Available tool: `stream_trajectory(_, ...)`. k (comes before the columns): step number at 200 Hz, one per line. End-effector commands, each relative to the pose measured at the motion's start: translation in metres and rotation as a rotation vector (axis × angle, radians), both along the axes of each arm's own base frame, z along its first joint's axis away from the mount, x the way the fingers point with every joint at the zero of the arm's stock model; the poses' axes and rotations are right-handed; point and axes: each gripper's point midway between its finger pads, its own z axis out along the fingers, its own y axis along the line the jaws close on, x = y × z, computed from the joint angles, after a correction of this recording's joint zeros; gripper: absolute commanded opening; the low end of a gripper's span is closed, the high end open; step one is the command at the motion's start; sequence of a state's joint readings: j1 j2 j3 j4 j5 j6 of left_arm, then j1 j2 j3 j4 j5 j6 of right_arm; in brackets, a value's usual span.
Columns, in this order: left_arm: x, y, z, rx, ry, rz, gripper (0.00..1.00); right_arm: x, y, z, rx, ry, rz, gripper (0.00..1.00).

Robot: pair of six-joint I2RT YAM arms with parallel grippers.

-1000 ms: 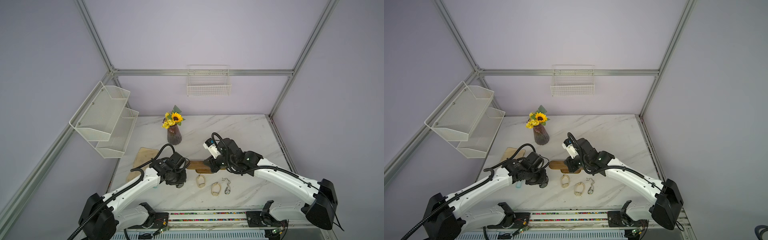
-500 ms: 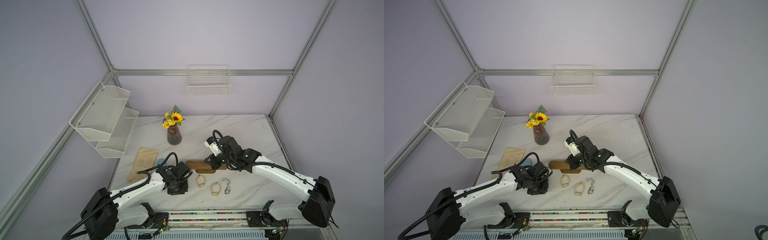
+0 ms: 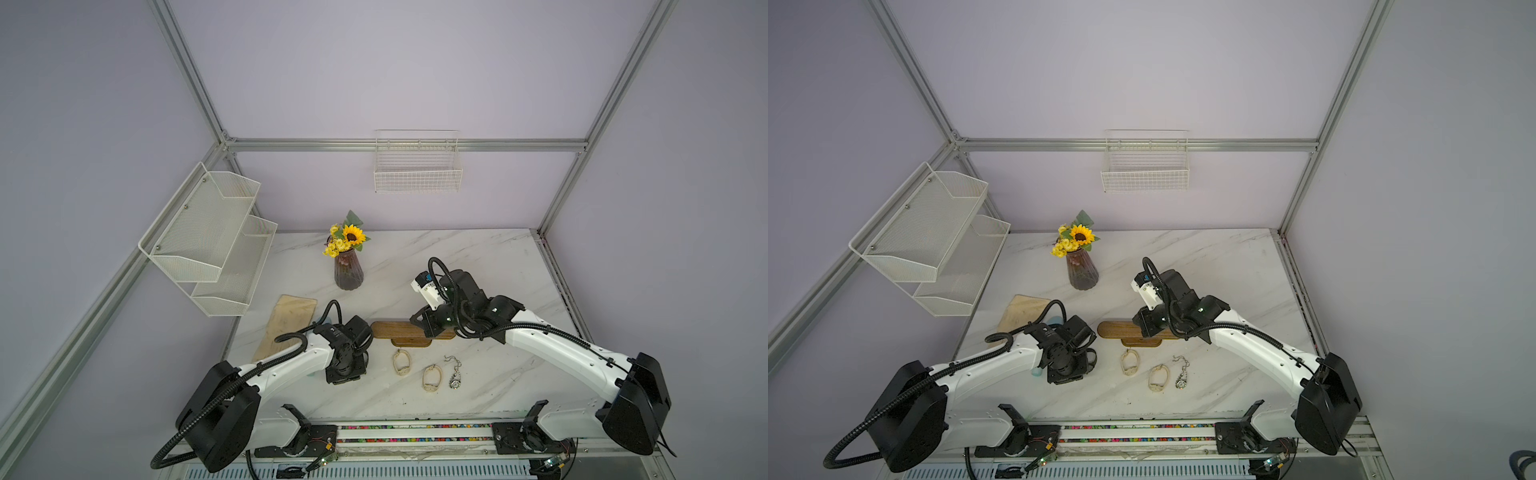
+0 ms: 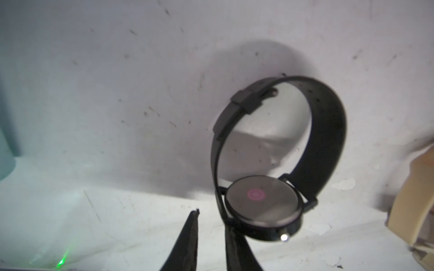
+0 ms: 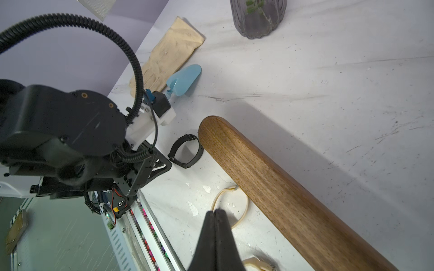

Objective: Place watch on stand
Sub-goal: Adjust the watch at the center of the board.

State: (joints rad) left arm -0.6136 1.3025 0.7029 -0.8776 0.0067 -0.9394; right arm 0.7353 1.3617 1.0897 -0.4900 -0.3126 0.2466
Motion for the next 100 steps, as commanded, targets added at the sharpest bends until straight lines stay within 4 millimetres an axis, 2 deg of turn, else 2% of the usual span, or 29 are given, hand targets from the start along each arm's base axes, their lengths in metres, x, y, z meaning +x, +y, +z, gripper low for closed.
stream_trajectory(1,0.024,0.010,0.010,0.001,-0.075,0.021,0.22,0.003,0.005,0.000,0.007,0.001,0.018,0.01)
stream_trajectory(36,0.050,0.021,0.016,-0.006,-0.126,0.043,0.23,-0.005,0.013,-0.001,0.030,0.013,0.089,0.03)
stream_trajectory(55,0.069,0.029,0.022,0.015,-0.149,0.040,0.23,-0.017,0.025,-0.003,0.030,0.016,0.161,0.06)
stream_trajectory(74,0.083,0.034,0.027,0.012,-0.157,0.047,0.22,-0.036,0.042,-0.008,-0.044,-0.021,0.246,0.08)
stream_trajectory(88,0.090,0.039,0.035,-0.002,-0.174,0.067,0.22,-0.045,0.052,-0.014,-0.082,-0.031,0.296,0.12)
stream_trajectory(100,0.095,0.045,0.046,-0.012,-0.205,0.093,0.25,-0.050,0.059,-0.018,-0.109,-0.049,0.340,0.20)
